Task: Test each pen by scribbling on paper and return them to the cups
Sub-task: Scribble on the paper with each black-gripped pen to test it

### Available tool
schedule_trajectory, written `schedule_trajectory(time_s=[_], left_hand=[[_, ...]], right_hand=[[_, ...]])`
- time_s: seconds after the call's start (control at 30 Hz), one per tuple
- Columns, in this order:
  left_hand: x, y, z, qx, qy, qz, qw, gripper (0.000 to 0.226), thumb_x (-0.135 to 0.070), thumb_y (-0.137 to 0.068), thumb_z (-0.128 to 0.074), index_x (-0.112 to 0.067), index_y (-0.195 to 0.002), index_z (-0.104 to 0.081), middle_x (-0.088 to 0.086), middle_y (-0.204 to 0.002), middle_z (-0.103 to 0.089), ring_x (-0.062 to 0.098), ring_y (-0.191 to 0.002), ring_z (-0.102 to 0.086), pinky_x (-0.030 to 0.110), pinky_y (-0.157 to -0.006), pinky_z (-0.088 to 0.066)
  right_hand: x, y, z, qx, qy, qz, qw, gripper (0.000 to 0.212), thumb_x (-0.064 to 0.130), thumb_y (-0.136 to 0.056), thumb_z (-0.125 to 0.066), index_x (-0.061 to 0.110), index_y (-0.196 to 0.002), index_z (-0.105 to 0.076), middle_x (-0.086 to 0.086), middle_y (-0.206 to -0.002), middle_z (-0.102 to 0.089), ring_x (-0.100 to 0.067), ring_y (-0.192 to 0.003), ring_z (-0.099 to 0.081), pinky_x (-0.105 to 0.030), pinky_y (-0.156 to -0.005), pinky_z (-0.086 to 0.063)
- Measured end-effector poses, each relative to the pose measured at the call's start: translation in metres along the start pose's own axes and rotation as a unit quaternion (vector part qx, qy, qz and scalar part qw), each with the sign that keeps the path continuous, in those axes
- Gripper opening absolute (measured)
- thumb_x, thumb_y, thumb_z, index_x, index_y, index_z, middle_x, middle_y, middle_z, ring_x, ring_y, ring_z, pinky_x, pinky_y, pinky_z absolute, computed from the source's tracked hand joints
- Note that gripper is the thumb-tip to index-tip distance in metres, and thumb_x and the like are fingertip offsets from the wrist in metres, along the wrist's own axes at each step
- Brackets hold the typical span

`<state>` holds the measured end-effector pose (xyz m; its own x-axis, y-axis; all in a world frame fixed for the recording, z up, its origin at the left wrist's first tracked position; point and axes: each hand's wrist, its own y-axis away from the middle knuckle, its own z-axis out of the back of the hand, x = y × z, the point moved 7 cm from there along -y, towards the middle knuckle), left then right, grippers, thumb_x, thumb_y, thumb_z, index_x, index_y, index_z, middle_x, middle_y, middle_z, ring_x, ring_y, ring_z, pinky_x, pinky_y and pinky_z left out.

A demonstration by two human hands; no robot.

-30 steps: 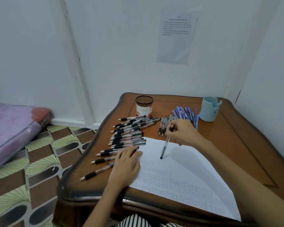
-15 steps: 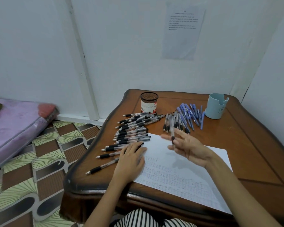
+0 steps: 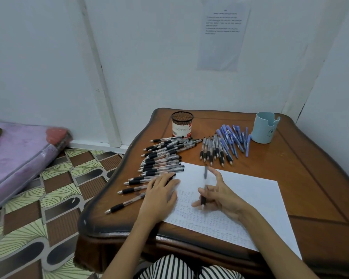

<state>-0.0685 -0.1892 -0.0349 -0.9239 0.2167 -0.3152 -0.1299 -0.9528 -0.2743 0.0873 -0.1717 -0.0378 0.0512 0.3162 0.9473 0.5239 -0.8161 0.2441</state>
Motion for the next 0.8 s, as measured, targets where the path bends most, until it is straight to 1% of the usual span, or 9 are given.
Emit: schedule_trajectory(time_s=[0.07,0.1,0.2,0.27,0.37,0.47,0.53,0.67,0.8], left_hand=[[0.0003,0.0,-0.0006,0.0,0.002,0.001,1.0,0.038,-0.028,-0.098,-0.035,-0.03,-0.136,-0.042,-0.011,-0.151,-0.026,0.006,-0.14,-0.016,0.028,-0.114,-0.003],[0.0005,0.0003,-0.0008,-0.001,0.002,0.001,1.0,0.039,-0.028,-0.098,-0.034,-0.03,-0.136,-0.042,-0.011,-0.151,-0.026,0.006,-0.14,-0.016,0.028,-0.114,-0.003],[0.0007,0.0009,-0.0008,0.002,0.002,0.0,1.0,0.04,-0.029,-0.097,-0.033,-0.029,-0.136,-0.043,-0.011,-0.151,-0.026,0.006,-0.14,-0.016,0.027,-0.114,-0.002],[0.0011,0.001,-0.001,0.002,0.004,-0.001,1.0,0.043,-0.032,-0.094,-0.029,-0.029,-0.135,-0.044,-0.011,-0.15,-0.028,0.006,-0.14,-0.017,0.027,-0.113,-0.003],[0.0015,0.0002,-0.0016,0.002,-0.004,0.0,1.0,0.04,-0.03,-0.097,-0.033,-0.03,-0.136,-0.043,-0.011,-0.15,-0.027,0.006,-0.139,-0.017,0.026,-0.113,-0.002],[0.0004,0.0002,-0.0007,0.002,-0.006,0.002,1.0,0.046,-0.034,-0.093,-0.026,-0.03,-0.135,-0.043,-0.011,-0.15,-0.028,0.006,-0.139,-0.018,0.025,-0.112,-0.003],[-0.0004,0.0005,-0.0001,0.005,-0.007,0.002,1.0,0.052,-0.037,-0.089,-0.022,-0.03,-0.135,-0.043,-0.011,-0.149,-0.029,0.006,-0.138,-0.019,0.024,-0.112,-0.003],[-0.0006,0.0004,0.0001,-0.001,-0.007,0.001,1.0,0.041,-0.031,-0.096,-0.031,-0.029,-0.135,-0.043,-0.011,-0.149,-0.029,0.007,-0.139,-0.019,0.025,-0.112,-0.003],[-0.0006,0.0008,0.0006,0.002,-0.004,0.003,1.0,0.039,-0.028,-0.099,-0.035,-0.03,-0.137,-0.041,-0.012,-0.15,-0.027,0.006,-0.139,-0.017,0.026,-0.113,-0.002]], right_hand=[[0.0014,-0.0014,0.0026,-0.01,-0.006,0.025,1.0,0.068,0.008,-0.083,-0.061,0.021,-0.141,-0.028,-0.011,-0.085,-0.07,-0.027,-0.07,-0.071,-0.027,-0.052,-0.056],[0.0012,-0.0013,0.003,-0.008,-0.003,0.027,1.0,0.068,0.008,-0.082,-0.062,0.02,-0.14,-0.029,-0.011,-0.091,-0.071,-0.026,-0.067,-0.07,-0.027,-0.051,-0.055],[-0.0044,-0.0025,0.0033,0.022,-0.009,0.001,1.0,0.097,0.003,-0.072,-0.068,0.042,-0.139,-0.009,-0.013,-0.113,-0.067,-0.03,-0.068,-0.07,-0.033,-0.053,-0.058],[-0.006,-0.0028,0.0079,0.025,-0.045,-0.004,0.999,0.112,-0.005,-0.069,-0.068,0.052,-0.14,-0.002,-0.013,-0.104,-0.062,-0.035,-0.08,-0.07,-0.041,-0.058,-0.059],[-0.0035,-0.0039,0.0107,0.01,-0.056,0.022,0.998,0.113,-0.007,-0.066,-0.068,0.05,-0.143,-0.007,-0.012,-0.079,-0.056,-0.036,-0.084,-0.069,-0.044,-0.056,-0.059],[-0.0033,-0.0041,0.0042,-0.011,-0.008,0.03,0.999,0.121,-0.002,-0.069,-0.071,0.054,-0.14,0.009,-0.016,-0.089,-0.06,-0.036,-0.075,-0.068,-0.042,-0.054,-0.058],[-0.0025,-0.0031,0.0013,-0.013,0.005,0.035,0.999,0.12,-0.002,-0.073,-0.07,0.056,-0.138,0.012,-0.018,-0.095,-0.06,-0.037,-0.075,-0.068,-0.041,-0.052,-0.058],[0.0001,-0.001,0.0021,-0.024,0.011,0.04,0.999,0.107,-0.001,-0.074,-0.071,0.054,-0.137,-0.005,-0.015,-0.09,-0.061,-0.038,-0.074,-0.069,-0.038,-0.048,-0.057],[-0.0005,0.0002,0.0072,-0.058,-0.016,0.058,0.997,0.092,0.001,-0.071,-0.072,0.039,-0.136,-0.019,-0.012,-0.084,-0.064,-0.036,-0.067,-0.068,-0.04,-0.047,-0.057]])
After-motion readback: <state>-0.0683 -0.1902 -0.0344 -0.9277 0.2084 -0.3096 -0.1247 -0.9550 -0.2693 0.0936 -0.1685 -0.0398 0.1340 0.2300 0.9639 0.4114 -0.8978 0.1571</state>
